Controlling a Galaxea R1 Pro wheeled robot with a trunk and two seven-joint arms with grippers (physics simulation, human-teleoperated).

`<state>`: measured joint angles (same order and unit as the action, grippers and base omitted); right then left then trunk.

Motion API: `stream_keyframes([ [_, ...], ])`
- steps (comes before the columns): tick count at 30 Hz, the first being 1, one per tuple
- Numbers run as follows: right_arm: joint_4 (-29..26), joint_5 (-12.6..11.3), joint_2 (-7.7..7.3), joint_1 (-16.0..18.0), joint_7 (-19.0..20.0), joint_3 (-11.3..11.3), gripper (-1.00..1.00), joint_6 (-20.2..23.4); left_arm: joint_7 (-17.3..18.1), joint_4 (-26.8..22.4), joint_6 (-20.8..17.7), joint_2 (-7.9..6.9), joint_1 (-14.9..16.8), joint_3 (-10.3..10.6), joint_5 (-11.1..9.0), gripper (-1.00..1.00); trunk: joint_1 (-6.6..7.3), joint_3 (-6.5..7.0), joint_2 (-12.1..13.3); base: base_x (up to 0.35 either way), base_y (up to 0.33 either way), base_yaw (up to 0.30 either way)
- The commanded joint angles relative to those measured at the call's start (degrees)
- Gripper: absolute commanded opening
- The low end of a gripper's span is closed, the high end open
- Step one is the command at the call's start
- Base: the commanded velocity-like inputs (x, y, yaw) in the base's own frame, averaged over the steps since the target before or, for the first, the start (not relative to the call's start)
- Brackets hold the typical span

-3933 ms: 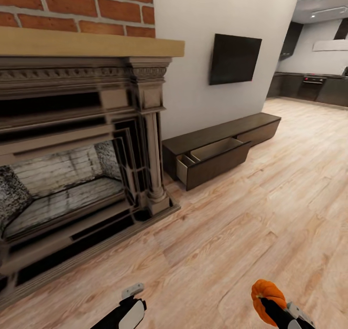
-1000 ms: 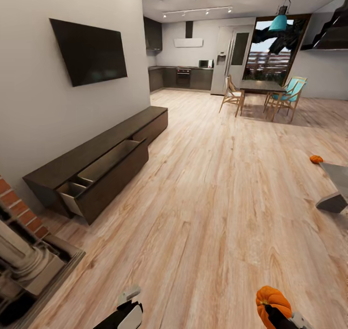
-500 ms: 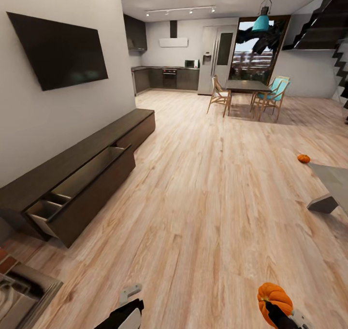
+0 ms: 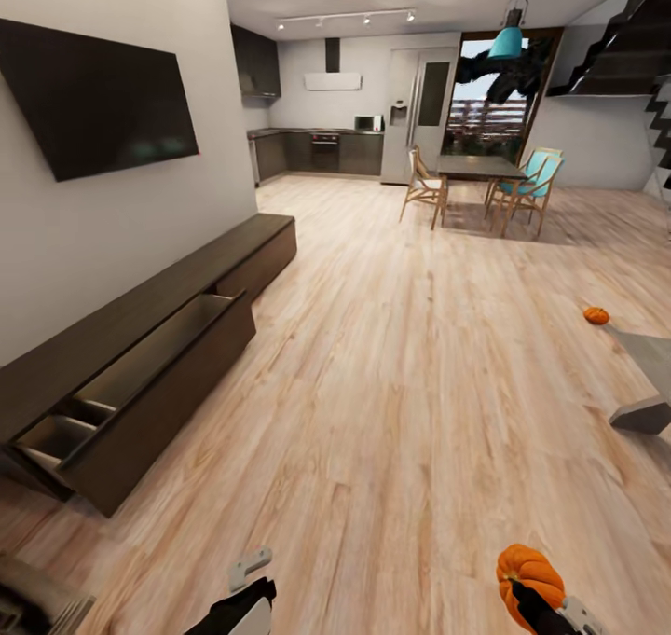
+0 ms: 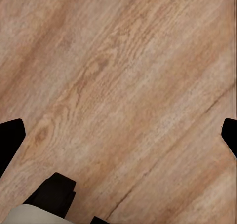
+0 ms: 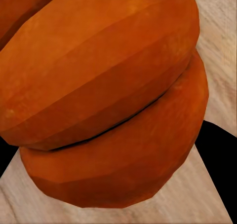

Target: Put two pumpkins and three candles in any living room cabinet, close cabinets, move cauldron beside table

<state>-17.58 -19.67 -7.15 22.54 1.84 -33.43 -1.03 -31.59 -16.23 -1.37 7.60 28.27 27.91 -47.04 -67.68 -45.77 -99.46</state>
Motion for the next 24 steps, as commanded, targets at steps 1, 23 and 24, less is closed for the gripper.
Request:
stream_keyframes([
  [1,0.0,-0.6,0.05,0.1,0.1,-0.1,-1.0,-0.1,-0.4,-0.1,0.1,-0.06,0.0,0.5,-0.3,1.0,-0.03,-0.07,0.0,0.35,0.0,-0.183],
  [23,0.1,-0.3,0.05,0.1,0.1,-0.1,-1.0,-0.1,-0.4,0.0,0.4,-0.06,0.0,0.5,-0.3,1.0,-0.03,-0.73,0.0,0.35,0.0,-0.241],
  [24,0.1,-0.3,0.04,0.1,0.1,-0.1,-1.0,-0.1,-0.4,0.0,0.4,-0.05,0.0,0.5,-0.3,1.0,-0.03,-0.75,0.0,0.35,0.0,-0.055],
])
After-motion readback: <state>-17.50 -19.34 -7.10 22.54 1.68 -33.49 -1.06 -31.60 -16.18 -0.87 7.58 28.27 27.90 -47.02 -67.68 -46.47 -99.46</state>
